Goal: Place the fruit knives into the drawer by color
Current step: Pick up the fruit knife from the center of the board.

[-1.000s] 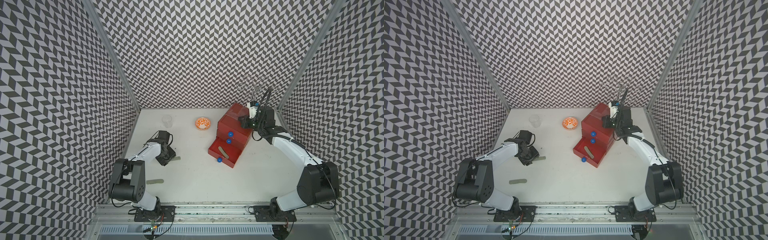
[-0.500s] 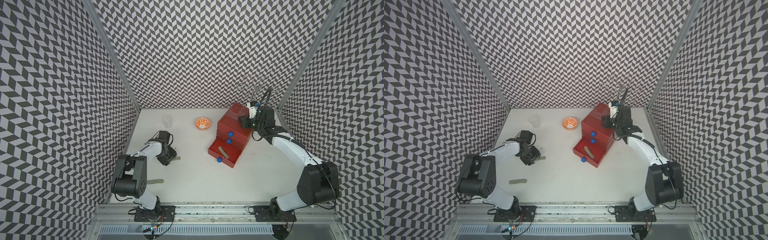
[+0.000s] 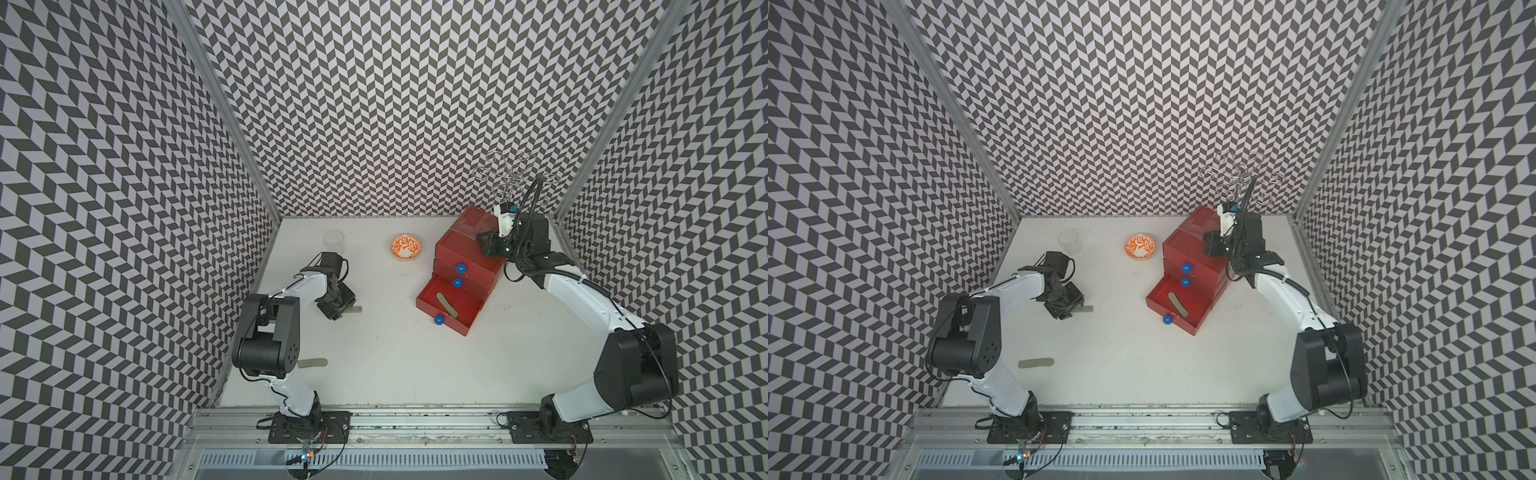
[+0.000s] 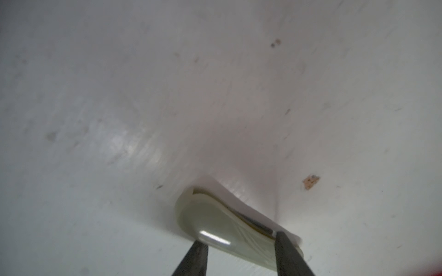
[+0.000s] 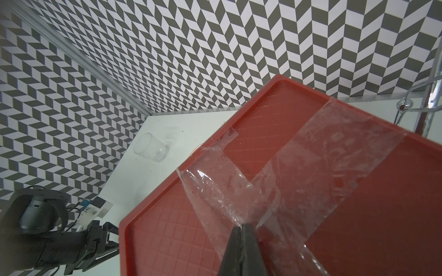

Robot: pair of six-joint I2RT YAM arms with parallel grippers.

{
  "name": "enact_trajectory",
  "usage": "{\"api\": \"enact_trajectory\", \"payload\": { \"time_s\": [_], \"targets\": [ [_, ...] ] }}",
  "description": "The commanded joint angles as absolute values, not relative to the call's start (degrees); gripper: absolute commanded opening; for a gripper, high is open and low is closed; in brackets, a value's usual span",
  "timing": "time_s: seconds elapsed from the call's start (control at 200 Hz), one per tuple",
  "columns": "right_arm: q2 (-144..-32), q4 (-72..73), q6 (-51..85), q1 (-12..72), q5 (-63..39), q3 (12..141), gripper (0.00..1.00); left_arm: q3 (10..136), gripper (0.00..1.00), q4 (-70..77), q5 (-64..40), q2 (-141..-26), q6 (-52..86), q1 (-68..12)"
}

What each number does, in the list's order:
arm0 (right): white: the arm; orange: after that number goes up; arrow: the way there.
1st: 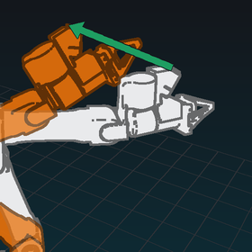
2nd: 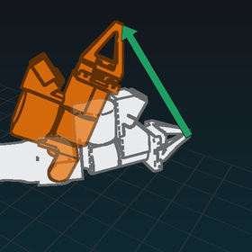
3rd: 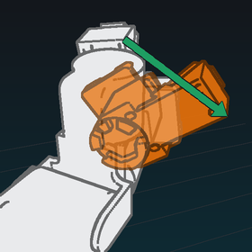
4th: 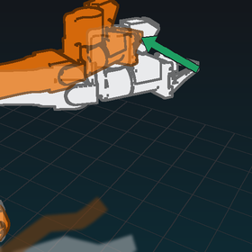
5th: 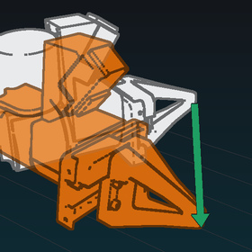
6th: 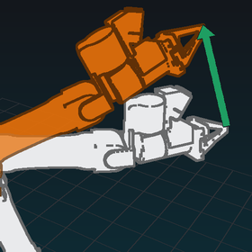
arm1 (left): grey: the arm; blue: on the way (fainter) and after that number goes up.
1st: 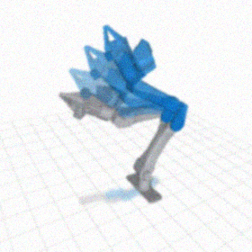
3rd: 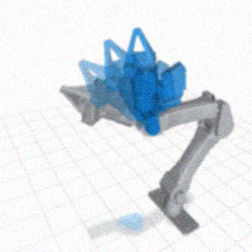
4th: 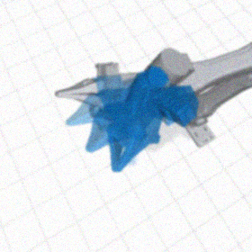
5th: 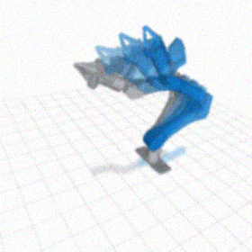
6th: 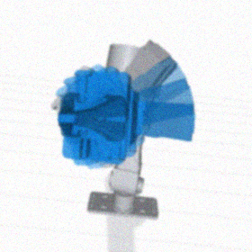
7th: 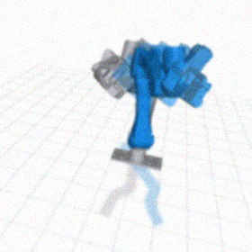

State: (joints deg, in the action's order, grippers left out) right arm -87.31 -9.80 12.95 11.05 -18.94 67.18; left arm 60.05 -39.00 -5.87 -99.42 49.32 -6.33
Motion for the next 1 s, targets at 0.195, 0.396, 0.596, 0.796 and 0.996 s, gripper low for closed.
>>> {"api": "enact_trajectory", "payload": {
  "time_s": [0.195,0.396,0.596,0.796,0.996],
  "targets": [
    [-92.6,-27.6,12.5,10.9,-15.9,62.8,0.01,65.8,0.47,-40.5,-4.3,-105.7,43.6,-6.4],
    [-92.8,-27.7,12.5,10.9,-15.7,63.0,0.01,67.7,0.45,-40.8,-4.1,-107.1,42.4,-6.7],
    [-92.8,-27.7,12.5,10.9,-15.7,63.0,0.01,68.9,0.41,-41.4,-4.4,-107.9,40.8,-7.6],
    [-92.7,-27.7,12.6,10.9,-15.9,63.2,0.01,70.5,0.4,-42.4,-4.6,-109.5,36.2,-9.2],
    [-92.5,-27.8,12.5,11.0,-15.7,63.2,0.01,71.2,0.37,-42.6,-5.1,-111.5,34.4,-9.8]
  ]
}}
